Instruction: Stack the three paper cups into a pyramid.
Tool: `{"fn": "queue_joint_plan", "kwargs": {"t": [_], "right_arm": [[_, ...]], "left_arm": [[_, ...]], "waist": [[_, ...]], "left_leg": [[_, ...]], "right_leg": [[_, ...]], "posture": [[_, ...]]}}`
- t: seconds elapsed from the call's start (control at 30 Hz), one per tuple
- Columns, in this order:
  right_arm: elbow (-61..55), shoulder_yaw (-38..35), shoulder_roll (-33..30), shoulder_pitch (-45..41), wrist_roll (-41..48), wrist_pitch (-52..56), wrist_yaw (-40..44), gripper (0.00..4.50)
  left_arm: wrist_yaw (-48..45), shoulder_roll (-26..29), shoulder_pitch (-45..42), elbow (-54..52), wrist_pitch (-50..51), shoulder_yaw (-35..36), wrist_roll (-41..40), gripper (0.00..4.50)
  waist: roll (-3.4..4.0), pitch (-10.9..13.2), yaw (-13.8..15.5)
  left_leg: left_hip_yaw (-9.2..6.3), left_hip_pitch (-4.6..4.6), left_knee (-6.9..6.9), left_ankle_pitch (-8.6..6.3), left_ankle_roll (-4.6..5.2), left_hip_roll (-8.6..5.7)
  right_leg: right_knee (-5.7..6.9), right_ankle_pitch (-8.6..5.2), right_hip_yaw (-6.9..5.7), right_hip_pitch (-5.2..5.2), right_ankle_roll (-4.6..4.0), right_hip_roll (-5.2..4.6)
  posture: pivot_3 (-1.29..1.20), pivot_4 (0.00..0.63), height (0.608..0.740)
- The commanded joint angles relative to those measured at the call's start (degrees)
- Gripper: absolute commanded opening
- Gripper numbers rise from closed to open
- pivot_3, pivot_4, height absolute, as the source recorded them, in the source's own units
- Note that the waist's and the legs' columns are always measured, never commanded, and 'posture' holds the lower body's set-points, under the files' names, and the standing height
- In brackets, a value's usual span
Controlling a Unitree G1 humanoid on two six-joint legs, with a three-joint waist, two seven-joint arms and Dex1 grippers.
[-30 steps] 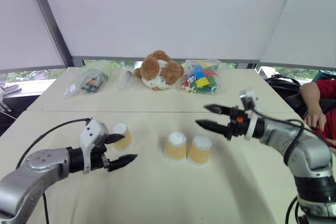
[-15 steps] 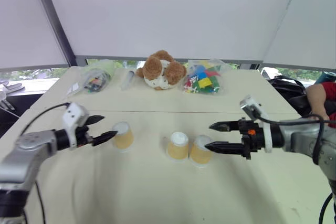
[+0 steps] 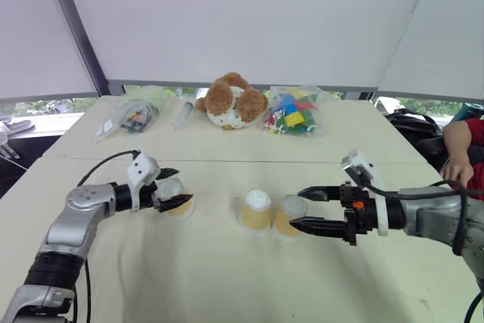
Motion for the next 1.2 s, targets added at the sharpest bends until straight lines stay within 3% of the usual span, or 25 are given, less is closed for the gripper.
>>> {"fn": "queue_joint_plan", "kwargs": {"t": [0.03, 0.37, 0.47, 0.57, 0.9, 1.07, 1.2], "right_arm": [[-1.0, -1.8, -0.7, 0.1, 0.5, -1.3, -0.1, 4.39], [0.6, 0.3, -0.6, -0.9, -1.0, -3.2, 0.5, 4.39], [0.5, 0.5, -0.5, -1.0, -1.0, -3.3, 0.4, 4.50], [0.3, 0.6, -0.3, -1.0, -0.9, -3.2, 0.2, 4.50], [0.7, 0.3, -0.4, -0.8, -1.3, -3.5, -0.2, 4.50], [2.0, -0.5, -1.0, -1.1, -1.8, -3.7, -0.1, 4.50], [4.0, -3.2, -3.1, -1.9, -1.9, -3.6, 0.3, 4.50]], "left_arm": [[-0.4, 1.3, -0.7, -2.8, 1.4, 2.1, -1.2, 4.50], [-0.1, 0.4, -0.2, -3.2, 1.2, 1.2, -0.4, 4.50], [0.4, -0.2, -0.6, -1.9, 0.4, 1.2, 0.1, 3.64], [0.5, -0.5, -1.1, -0.6, -0.4, 0.9, 0.6, 2.29], [-1.3, 0.5, -6.0, 2.2, -0.2, 1.3, 0.6, 2.29], [-6.2, 2.3, -18.2, 5.6, 6.1, 1.5, -2.2, 2.29], [-9.2, 0.3, -30.9, 10.6, 11.1, -2.0, -1.1, 2.29]], "waist": [[0.00, 0.0, 0.0], [0.00, 0.0, 0.0], [0.00, 0.0, 0.0], [0.00, 0.0, 0.0], [0.00, 0.0, 0.1], [-0.04, 0.0, 1.2], [-0.03, 0.0, 1.5]], "left_leg": [[0.00, 0.00, 0.00, 0.00, 0.00, 0.00], [-0.01, 0.00, 0.04, 0.00, 0.00, 0.00], [-0.01, 0.00, 0.05, -0.01, 0.01, 0.00], [-0.01, 0.00, 0.07, -0.01, 0.02, 0.00], [-0.03, -0.02, 0.30, -0.07, 0.12, 0.01], [-0.04, -0.10, 0.44, -0.10, 0.17, 0.01], [-0.05, -0.16, 0.53, -0.13, 0.22, -0.06]], "right_leg": [[0.00, 0.00, 0.00, 0.00, 0.00, 0.00], [0.01, 0.01, 0.00, 0.01, 0.01, 0.00], [0.01, 0.01, 0.00, 0.02, 0.01, 0.00], [0.01, 0.01, 0.00, 0.02, 0.01, 0.00], [0.10, 0.01, -0.01, 0.08, 0.01, 0.01], [0.14, 0.01, -0.03, 0.06, 0.02, 0.03], [0.13, 0.01, -0.03, 0.09, 0.02, 0.01]], "posture": [[0.00, 0.150, 0.740], [0.00, 0.150, 0.740], [0.00, 0.150, 0.740], [0.00, 0.150, 0.740], [0.00, 0.150, 0.740], [0.00, 0.150, 0.740], [0.00, 0.150, 0.740]]}}
